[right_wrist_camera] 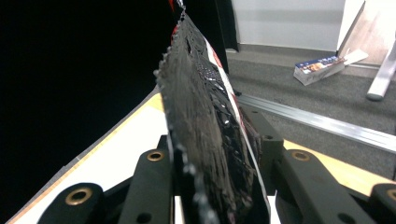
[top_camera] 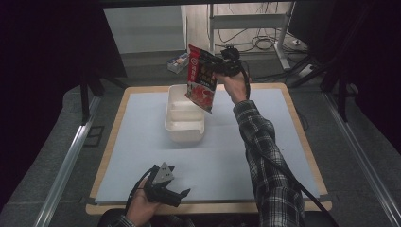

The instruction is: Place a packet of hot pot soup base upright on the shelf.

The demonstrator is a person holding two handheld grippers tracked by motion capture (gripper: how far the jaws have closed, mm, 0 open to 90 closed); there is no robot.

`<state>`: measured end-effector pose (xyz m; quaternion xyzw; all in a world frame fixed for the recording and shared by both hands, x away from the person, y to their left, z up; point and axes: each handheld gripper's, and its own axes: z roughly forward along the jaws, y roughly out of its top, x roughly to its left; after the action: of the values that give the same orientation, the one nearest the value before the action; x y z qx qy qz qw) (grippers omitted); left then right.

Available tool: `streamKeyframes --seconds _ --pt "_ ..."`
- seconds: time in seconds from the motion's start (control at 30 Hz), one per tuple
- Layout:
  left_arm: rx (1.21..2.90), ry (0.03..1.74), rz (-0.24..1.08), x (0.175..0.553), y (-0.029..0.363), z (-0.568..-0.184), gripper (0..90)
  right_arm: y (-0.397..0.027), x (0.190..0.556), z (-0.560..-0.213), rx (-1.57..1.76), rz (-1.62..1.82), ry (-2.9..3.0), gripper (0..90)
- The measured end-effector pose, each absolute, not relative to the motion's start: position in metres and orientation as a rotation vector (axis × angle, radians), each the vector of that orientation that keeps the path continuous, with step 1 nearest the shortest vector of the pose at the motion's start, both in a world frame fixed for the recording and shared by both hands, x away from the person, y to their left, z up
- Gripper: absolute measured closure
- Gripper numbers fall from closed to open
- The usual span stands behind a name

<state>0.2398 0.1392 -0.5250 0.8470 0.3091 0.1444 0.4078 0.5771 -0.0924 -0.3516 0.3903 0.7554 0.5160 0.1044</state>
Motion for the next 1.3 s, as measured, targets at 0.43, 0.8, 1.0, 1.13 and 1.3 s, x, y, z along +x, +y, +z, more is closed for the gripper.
streamKeyframes --seconds 0.43,0.8,1.0,1.13,1.3 --pt "2.116 0.777 0.357 0.240 0.141 -0.524 3.8 -0.055 0.592 -0.357 1.082 1.531 2.197 67.2" --pt "2.115 0.775 0.355 0.240 0.141 -0.524 3.7 -0.040 0.592 -0.380 1.089 1.479 2.226 67.0" --pt "2.117 0.775 0.355 0.241 0.141 -0.524 3.7 -0.040 0.592 -0.397 1.099 1.447 2.259 66.4" --pt "2.120 0.775 0.352 0.241 0.141 -0.525 3.7 -0.041 0.591 -0.409 1.089 1.415 2.292 65.7" --pt "2.122 0.776 0.345 0.241 0.140 -0.525 3.6 -0.043 0.589 -0.412 1.076 1.367 2.306 56.9"
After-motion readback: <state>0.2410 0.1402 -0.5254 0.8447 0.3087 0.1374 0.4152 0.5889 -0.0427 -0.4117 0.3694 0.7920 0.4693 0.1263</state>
